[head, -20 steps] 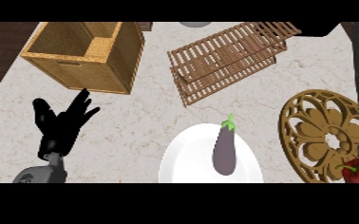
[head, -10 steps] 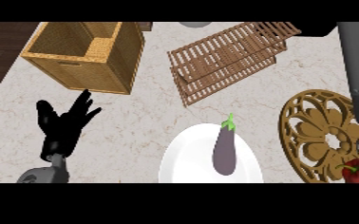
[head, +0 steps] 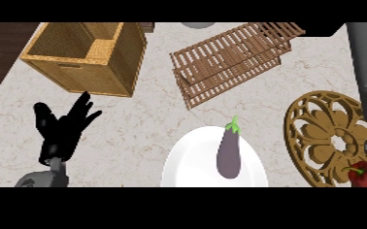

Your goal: Pick the squash from the placemat and place it in the tiered shelf

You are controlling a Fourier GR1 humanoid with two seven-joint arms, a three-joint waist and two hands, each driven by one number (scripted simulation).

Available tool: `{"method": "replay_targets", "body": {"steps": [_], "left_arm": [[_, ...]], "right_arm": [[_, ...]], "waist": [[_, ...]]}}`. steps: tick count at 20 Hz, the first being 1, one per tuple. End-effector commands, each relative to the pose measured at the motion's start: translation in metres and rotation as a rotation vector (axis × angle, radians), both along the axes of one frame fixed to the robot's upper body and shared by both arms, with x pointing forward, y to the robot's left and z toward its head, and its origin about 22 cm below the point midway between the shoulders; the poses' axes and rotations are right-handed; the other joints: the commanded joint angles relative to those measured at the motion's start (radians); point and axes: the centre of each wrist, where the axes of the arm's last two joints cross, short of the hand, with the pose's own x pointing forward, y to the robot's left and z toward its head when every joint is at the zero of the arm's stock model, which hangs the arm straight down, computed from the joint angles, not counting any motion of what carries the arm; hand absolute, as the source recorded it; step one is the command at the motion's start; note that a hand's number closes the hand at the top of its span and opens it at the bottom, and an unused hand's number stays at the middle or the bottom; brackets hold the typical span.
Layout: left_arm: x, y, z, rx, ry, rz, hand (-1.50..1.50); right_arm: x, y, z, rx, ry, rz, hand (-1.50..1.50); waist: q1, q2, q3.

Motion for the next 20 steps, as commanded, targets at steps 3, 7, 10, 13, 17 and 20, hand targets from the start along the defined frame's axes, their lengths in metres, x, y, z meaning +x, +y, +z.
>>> {"method": "replay_targets", "body": {"steps": [3, 7, 10, 13, 17, 20], "left_arm": [[0.001, -0.004, -0.008, -0.01, 0.064, -0.02, 0.0], [0.003, -0.008, 0.0, -0.011, 0.061, -0.013, 0.0], [0.004, -0.001, -0.01, -0.014, 0.064, -0.008, 0.0], [0.011, 0.001, -0.004, -0.009, 0.056, 0.0, 0.0], [-0.002, 0.003, -0.016, -0.009, 0.074, 0.001, 0.0], [-0.005, 0.003, -0.012, -0.002, 0.07, -0.002, 0.0]], "right_arm": [[0.009, -0.017, 0.008, 0.225, 0.049, -0.037, -1.5], [0.006, -0.012, 0.016, 0.39, 0.13, -0.002, -1.5], [0.006, -0.012, 0.023, 0.503, 0.154, 0.022, -1.5], [0.01, -0.037, 0.013, 0.598, 0.154, -0.02, -1.5], [0.004, -0.062, 0.036, 0.672, 0.085, -0.154, -1.5], [-0.001, -0.102, 0.04, 0.659, 0.026, -0.283, -1.5]], "waist": [[0.005, 0.008, -0.006], [-0.006, 0.0, -0.005], [-0.01, 0.003, -0.006], [-0.008, 0.005, -0.006], [-0.003, 0.006, -0.006], [0.005, 0.01, -0.006]]}}
